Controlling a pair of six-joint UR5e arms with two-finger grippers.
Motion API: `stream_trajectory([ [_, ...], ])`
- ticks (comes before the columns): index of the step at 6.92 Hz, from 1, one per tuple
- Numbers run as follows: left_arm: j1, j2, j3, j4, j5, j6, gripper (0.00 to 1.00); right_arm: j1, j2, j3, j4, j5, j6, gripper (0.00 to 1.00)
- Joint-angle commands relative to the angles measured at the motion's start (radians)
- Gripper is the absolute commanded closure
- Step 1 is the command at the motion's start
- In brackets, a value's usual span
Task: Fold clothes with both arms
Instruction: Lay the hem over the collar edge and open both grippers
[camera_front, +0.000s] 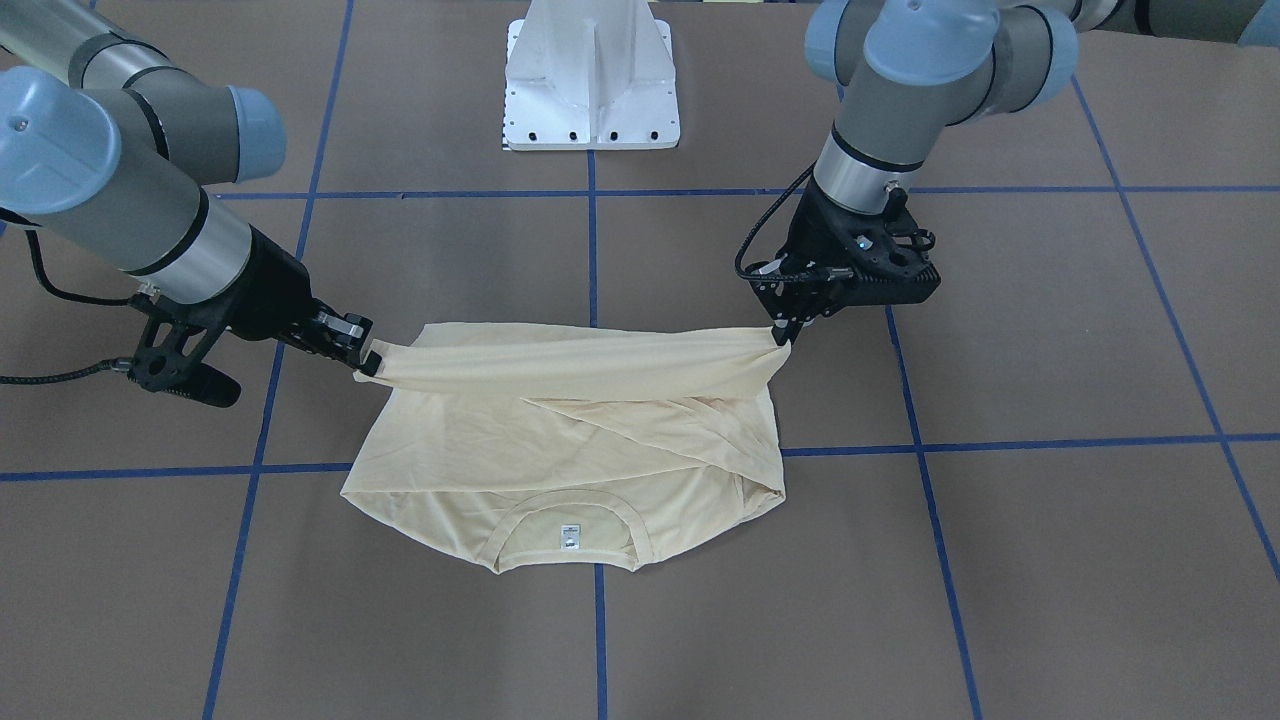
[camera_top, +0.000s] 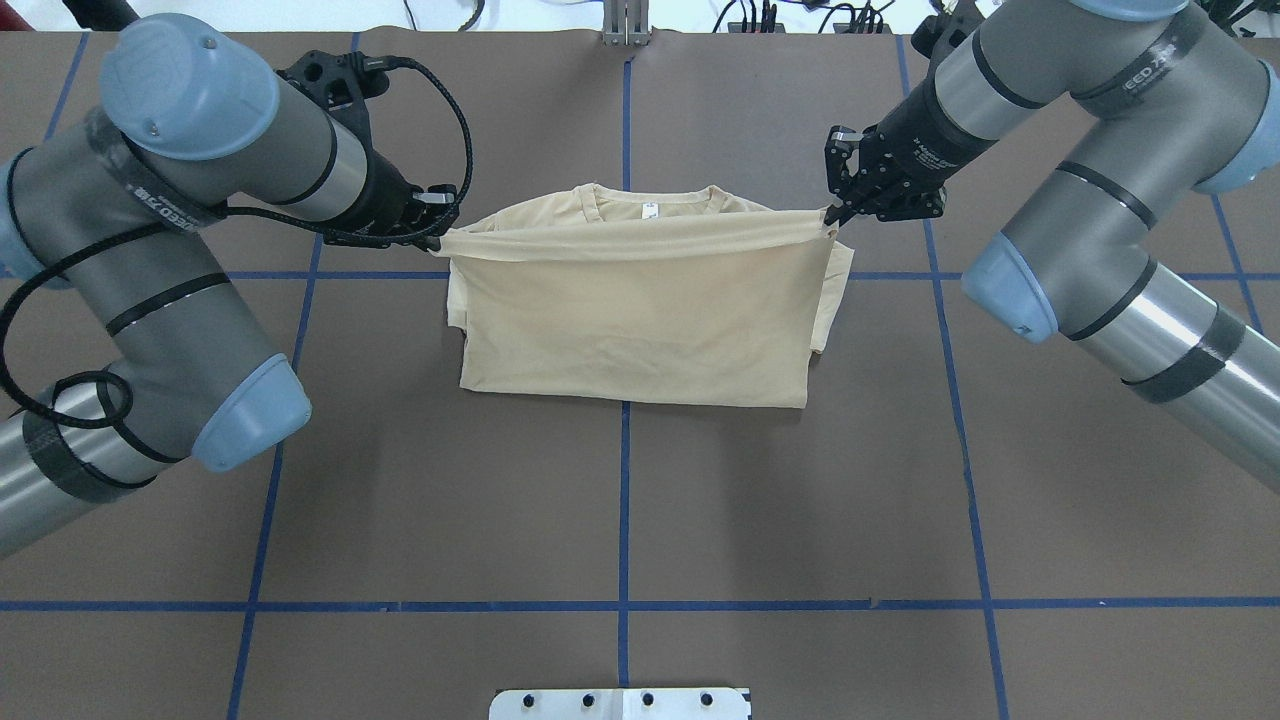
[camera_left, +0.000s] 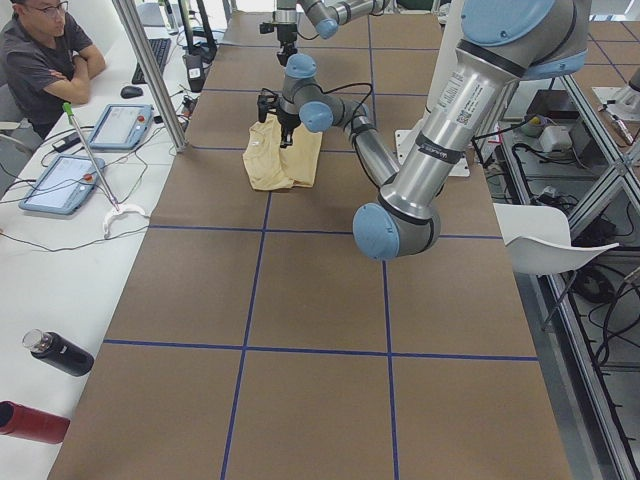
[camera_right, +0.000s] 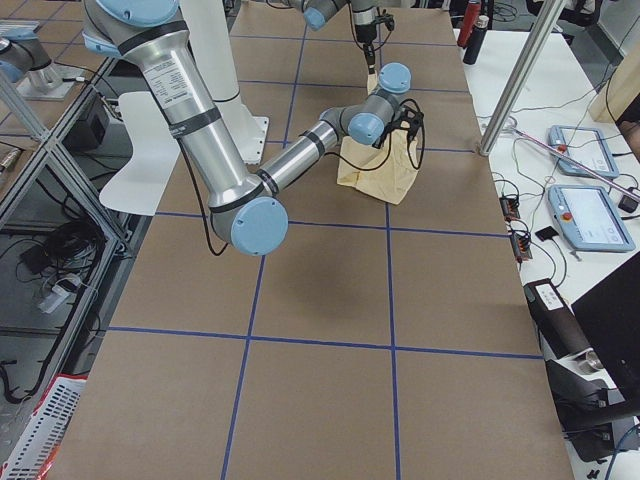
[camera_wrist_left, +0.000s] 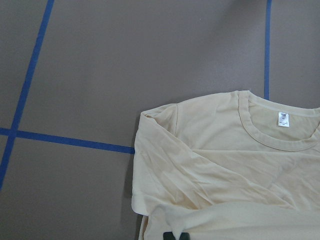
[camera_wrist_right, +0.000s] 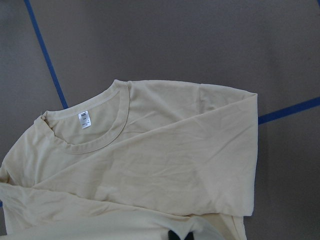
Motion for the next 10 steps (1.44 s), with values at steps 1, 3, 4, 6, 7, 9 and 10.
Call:
stream_trajectory([
  [1, 0.000, -0.037, 0.176, -0.202, 0.005, -0.006, 1.00, -0.005, 0.072, -0.115, 0.006, -0.010, -0.006, 1.00],
  [3, -0.002, -0.061, 0.298, -0.339, 0.046, -0.010, 1.00, -0.005, 0.092, -0.246, 0.128, -0.018, -0.013, 1.00],
  [4, -0.002, -0.070, 0.353, -0.383, 0.054, -0.010, 1.00, -0.003, 0.092, -0.263, 0.138, -0.025, -0.015, 1.00],
  [6, -0.011, -0.144, 0.491, -0.485, 0.060, -0.012, 1.00, -0.003, 0.101, -0.301, 0.140, -0.053, -0.015, 1.00],
  [7, -0.011, -0.159, 0.556, -0.545, 0.094, -0.015, 1.00, -0.005, 0.113, -0.324, 0.141, -0.062, -0.015, 1.00],
  [9, -0.011, -0.190, 0.656, -0.611, 0.146, -0.016, 1.00, -0.011, 0.156, -0.405, 0.199, -0.065, -0.015, 1.00],
  [10, -0.011, -0.207, 0.664, -0.612, 0.146, -0.016, 1.00, -0.022, 0.158, -0.415, 0.201, -0.085, -0.015, 1.00],
])
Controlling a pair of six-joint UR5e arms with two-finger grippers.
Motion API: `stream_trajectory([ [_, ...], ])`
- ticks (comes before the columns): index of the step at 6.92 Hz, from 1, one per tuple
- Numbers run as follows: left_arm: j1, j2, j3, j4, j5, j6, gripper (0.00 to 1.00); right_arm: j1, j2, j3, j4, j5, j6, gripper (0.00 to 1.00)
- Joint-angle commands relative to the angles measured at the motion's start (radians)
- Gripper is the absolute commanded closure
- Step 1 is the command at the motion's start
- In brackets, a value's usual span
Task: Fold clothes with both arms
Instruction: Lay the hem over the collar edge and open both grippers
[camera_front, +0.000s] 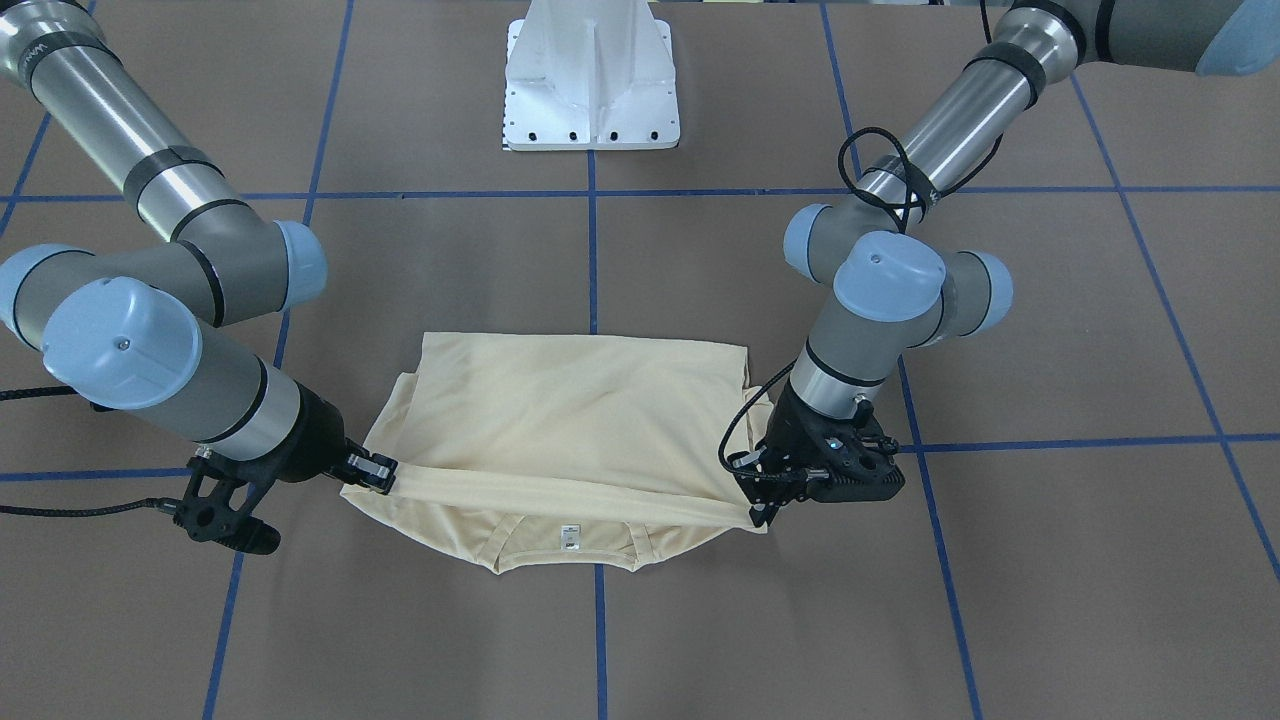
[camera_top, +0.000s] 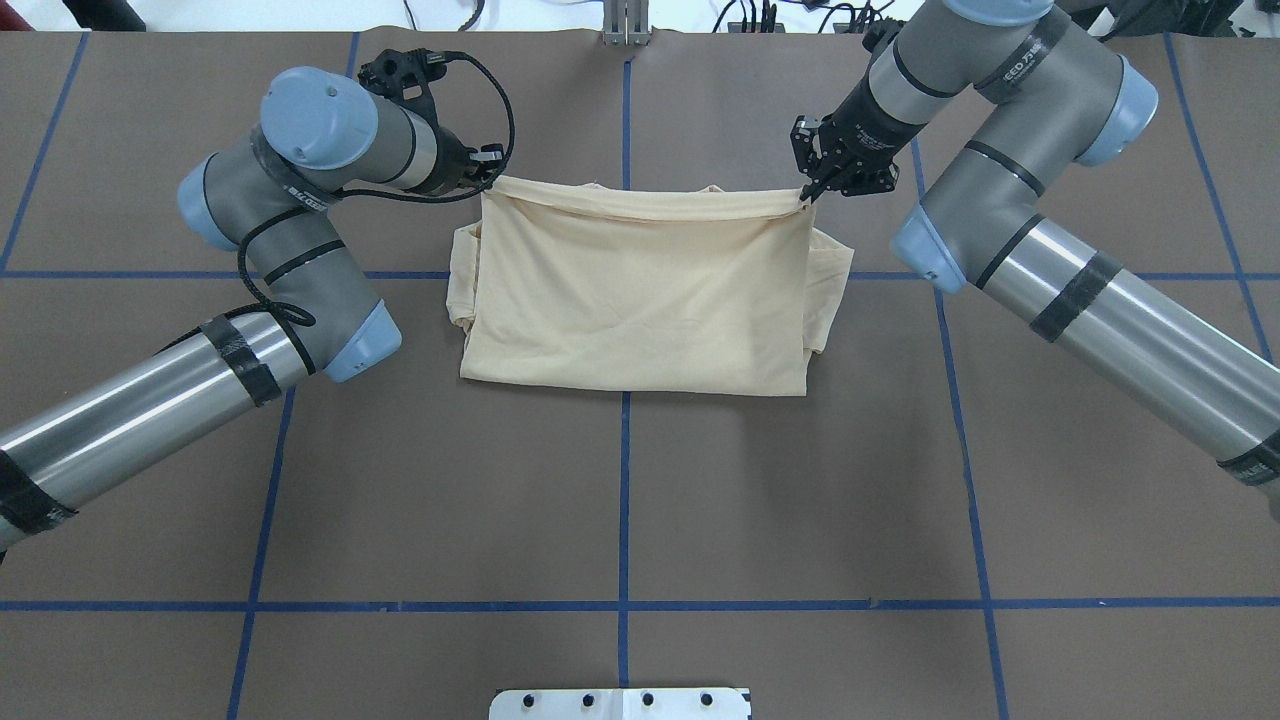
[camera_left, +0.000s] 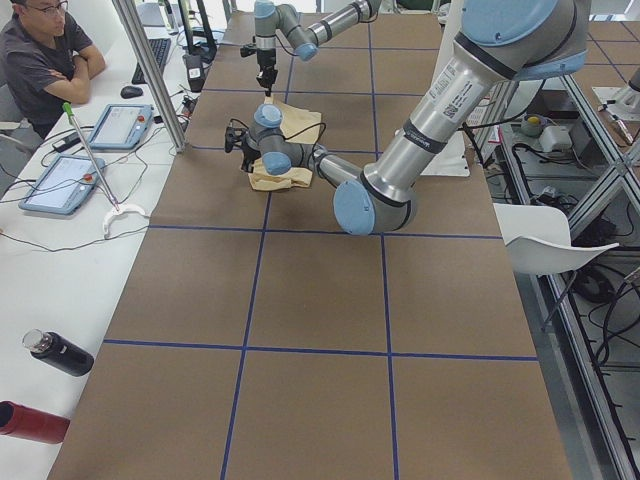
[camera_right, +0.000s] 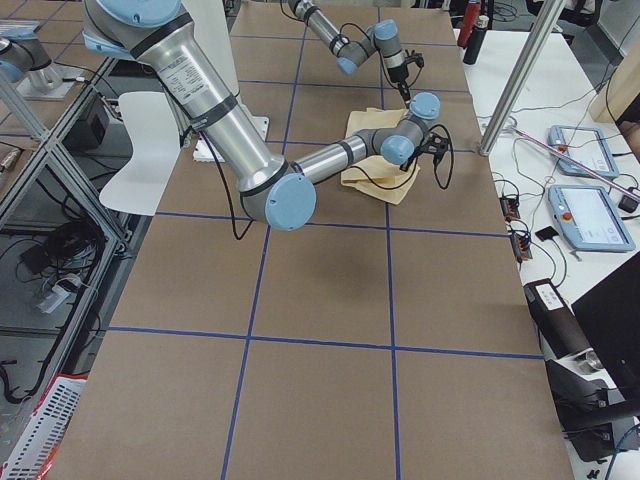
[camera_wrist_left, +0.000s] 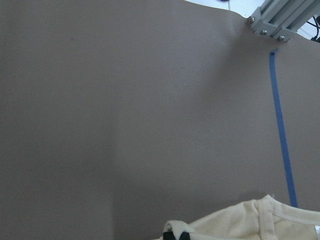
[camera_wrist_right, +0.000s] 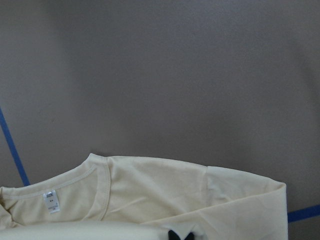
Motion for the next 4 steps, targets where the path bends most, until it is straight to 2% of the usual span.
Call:
stream_trajectory([
  [1, 0.000, -0.031, 0.042, -0.012, 0.010, 0.000, 1.00, -0.015, 0.008, -0.038, 0.015, -0.034, 0.000, 1.00],
  [4, 0.008, -0.031, 0.077, -0.014, 0.043, 0.001, 1.00, -0.017, 0.004, -0.063, 0.015, -0.050, -0.012, 1.00],
])
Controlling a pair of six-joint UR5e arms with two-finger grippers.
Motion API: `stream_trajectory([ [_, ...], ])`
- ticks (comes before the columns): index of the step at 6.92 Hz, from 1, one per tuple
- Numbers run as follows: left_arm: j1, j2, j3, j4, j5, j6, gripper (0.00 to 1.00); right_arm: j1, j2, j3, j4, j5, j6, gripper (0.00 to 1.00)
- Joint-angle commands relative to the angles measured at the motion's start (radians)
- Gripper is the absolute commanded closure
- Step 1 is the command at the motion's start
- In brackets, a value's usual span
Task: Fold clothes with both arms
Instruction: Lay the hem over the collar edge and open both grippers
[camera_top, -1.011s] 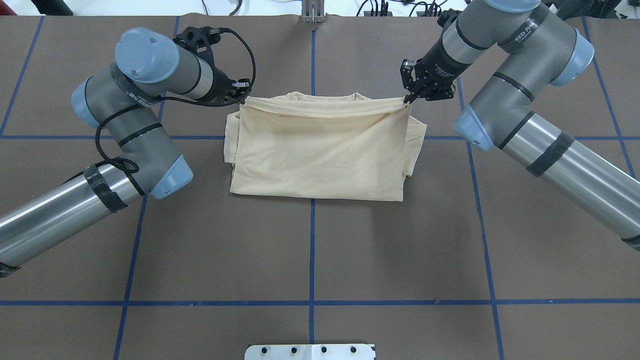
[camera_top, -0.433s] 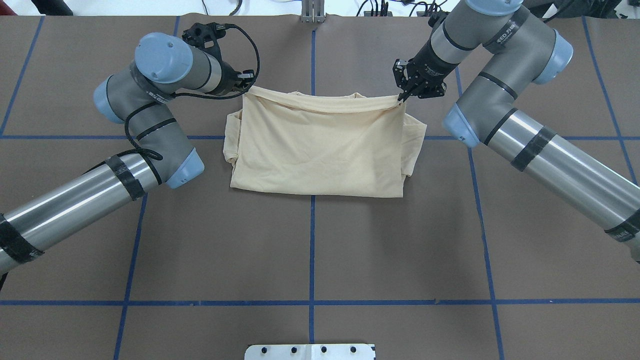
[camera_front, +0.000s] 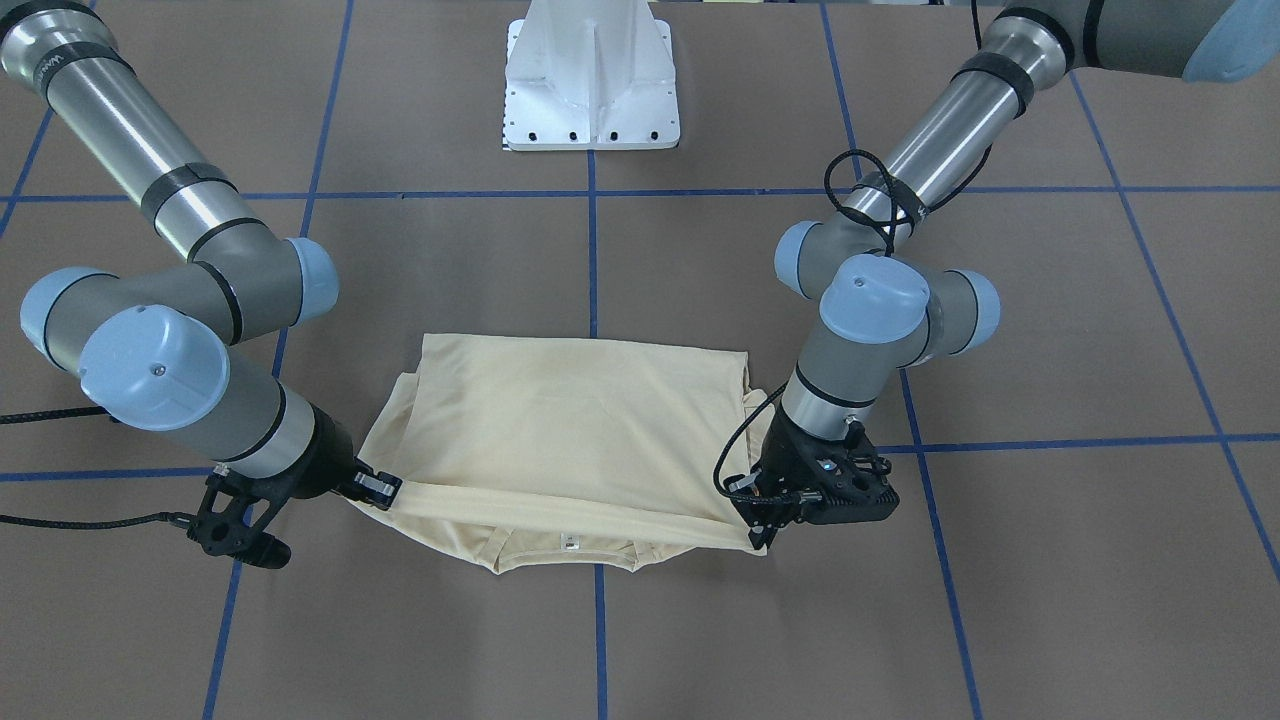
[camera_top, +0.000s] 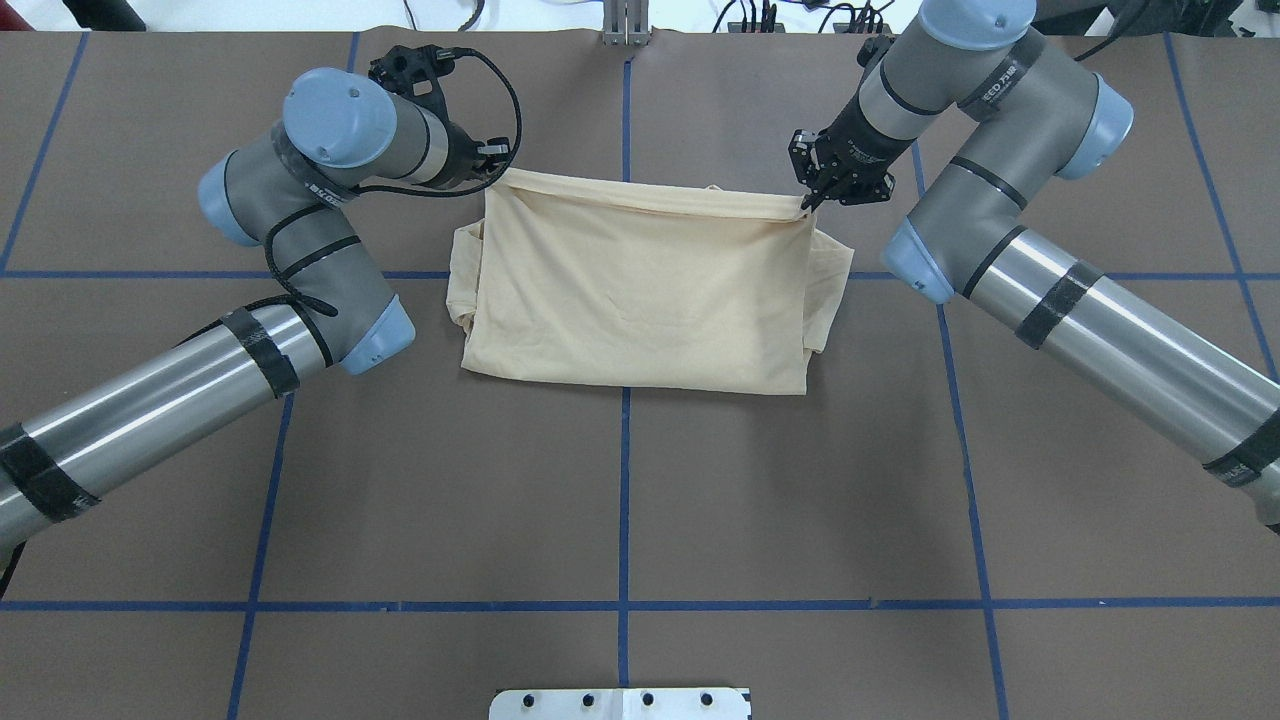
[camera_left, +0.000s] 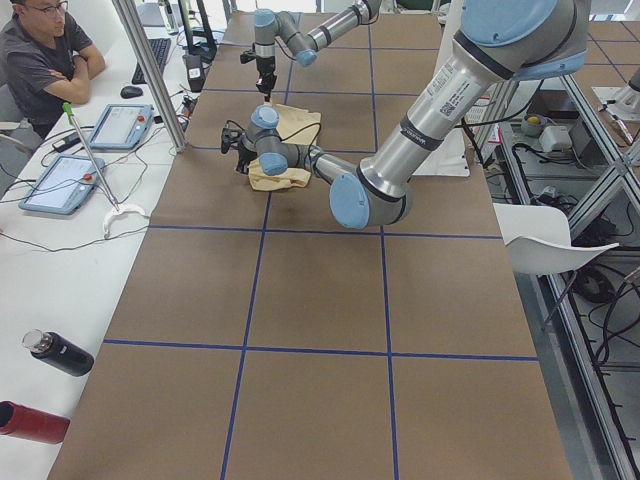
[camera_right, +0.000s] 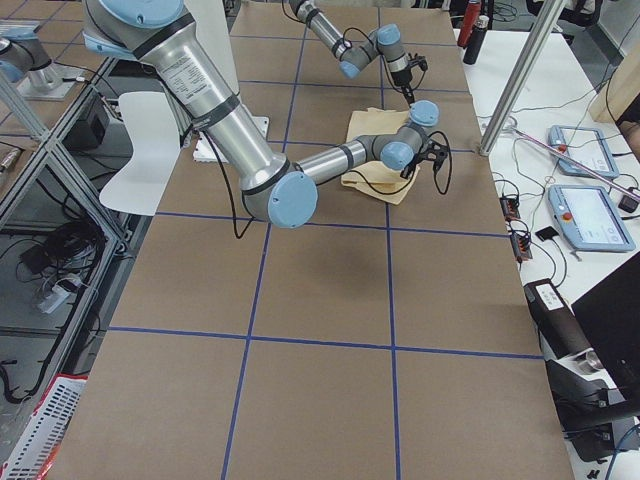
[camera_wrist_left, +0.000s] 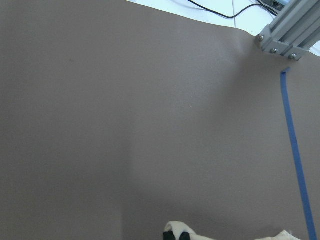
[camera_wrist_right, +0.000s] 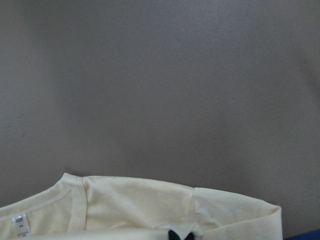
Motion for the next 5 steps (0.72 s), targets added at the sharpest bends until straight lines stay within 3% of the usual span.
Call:
stream_trajectory([
  [1, 0.005, -0.002, 0.011, 0.000, 0.005, 0.001, 1.00, -0.001, -0.002, -0.011, 0.002, -0.004, -0.009, 1.00],
  [5, 0.011, -0.034, 0.004, 0.000, 0.005, 0.001, 1.00, -0.005, 0.024, -0.008, 0.011, -0.004, -0.009, 1.00],
])
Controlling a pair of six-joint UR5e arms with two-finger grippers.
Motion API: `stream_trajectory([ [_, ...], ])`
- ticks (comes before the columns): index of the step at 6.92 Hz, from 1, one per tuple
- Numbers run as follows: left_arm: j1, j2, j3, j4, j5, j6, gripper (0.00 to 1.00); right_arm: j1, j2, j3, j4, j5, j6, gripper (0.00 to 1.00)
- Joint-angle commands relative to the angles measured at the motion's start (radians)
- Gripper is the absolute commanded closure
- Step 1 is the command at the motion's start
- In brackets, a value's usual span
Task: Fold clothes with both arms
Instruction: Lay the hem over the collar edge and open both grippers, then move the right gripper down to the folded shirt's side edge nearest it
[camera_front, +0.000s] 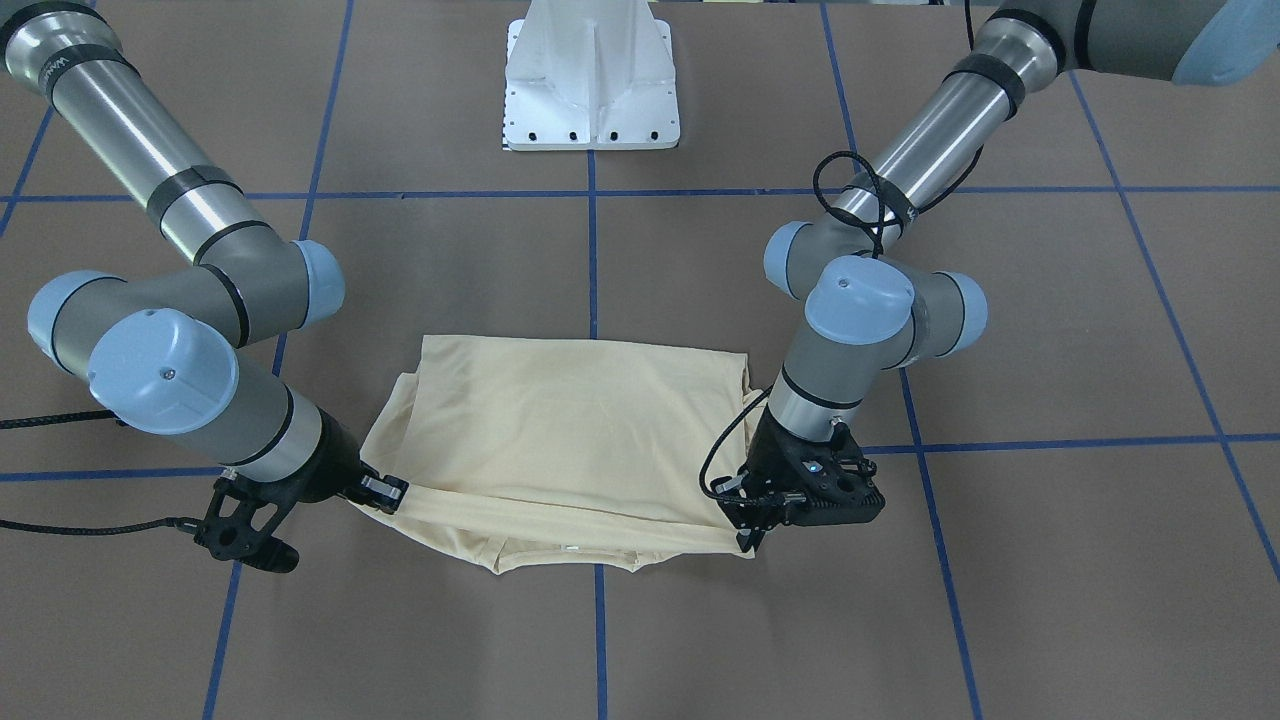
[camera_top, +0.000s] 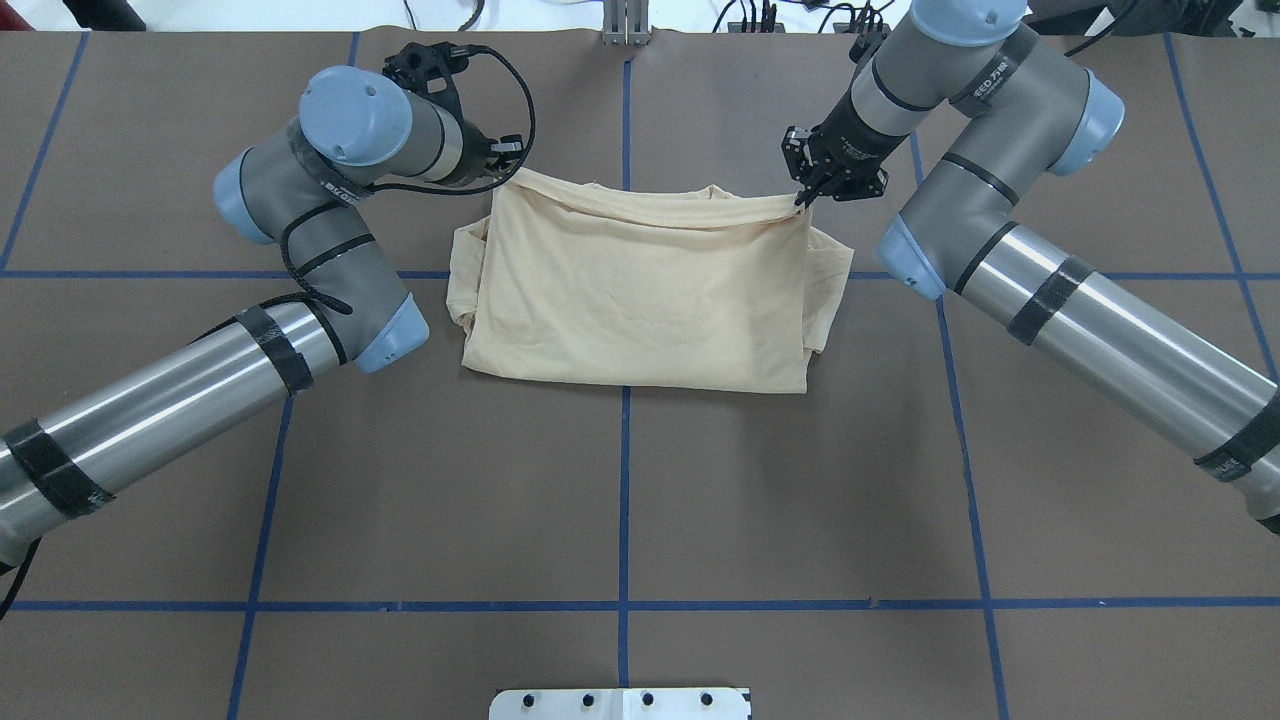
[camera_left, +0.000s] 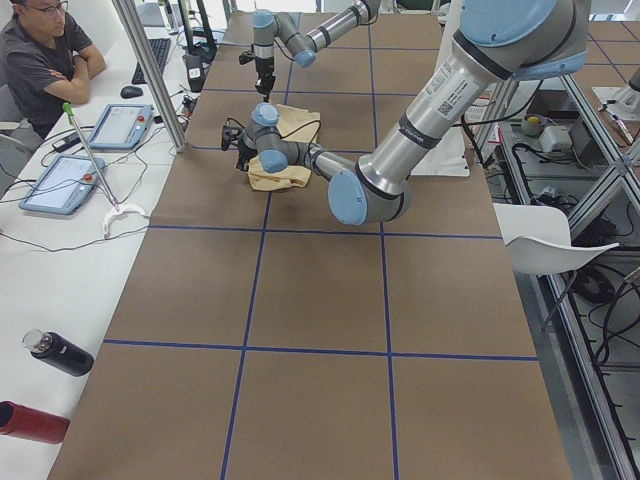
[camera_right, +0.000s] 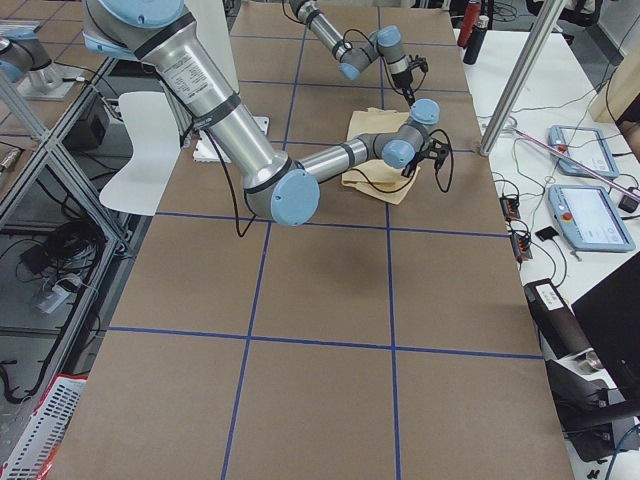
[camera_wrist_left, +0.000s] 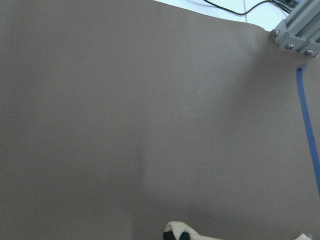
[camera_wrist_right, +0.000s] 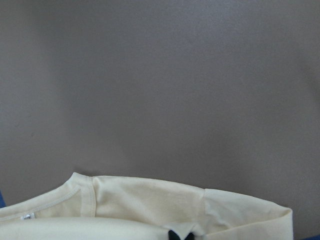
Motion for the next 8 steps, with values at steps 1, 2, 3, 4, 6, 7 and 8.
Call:
stream_trajectory([
  [1, 0.005, -0.006, -0.005, -0.002, 0.000, 0.001, 1.00, -0.002, 0.001, -0.002, 0.030, -0.009, 0.000, 1.00],
  [2, 0.007, -0.001, -0.005, 0.000, 0.000, 0.004, 0.66, -0.004, 0.001, -0.012, 0.030, -0.012, -0.001, 0.50],
  [3, 0.005, 0.000, -0.003, 0.000, 0.000, 0.002, 0.19, -0.013, 0.001, -0.015, 0.030, -0.059, -0.001, 0.01],
  [4, 0.005, 0.002, -0.003, 0.000, 0.000, 0.004, 0.05, -0.014, 0.003, -0.022, 0.030, -0.078, -0.001, 0.00],
  [6, 0.002, 0.002, -0.018, 0.000, 0.000, 0.005, 0.05, -0.014, 0.004, -0.017, 0.069, -0.075, 0.000, 0.00],
  [7, -0.001, 0.005, -0.057, 0.017, -0.008, 0.002, 0.05, -0.013, -0.005, -0.006, 0.079, -0.069, 0.003, 0.00],
  [8, -0.002, 0.012, -0.098, 0.041, -0.011, 0.001, 0.05, -0.013, -0.017, 0.030, 0.079, -0.069, 0.011, 0.00],
])
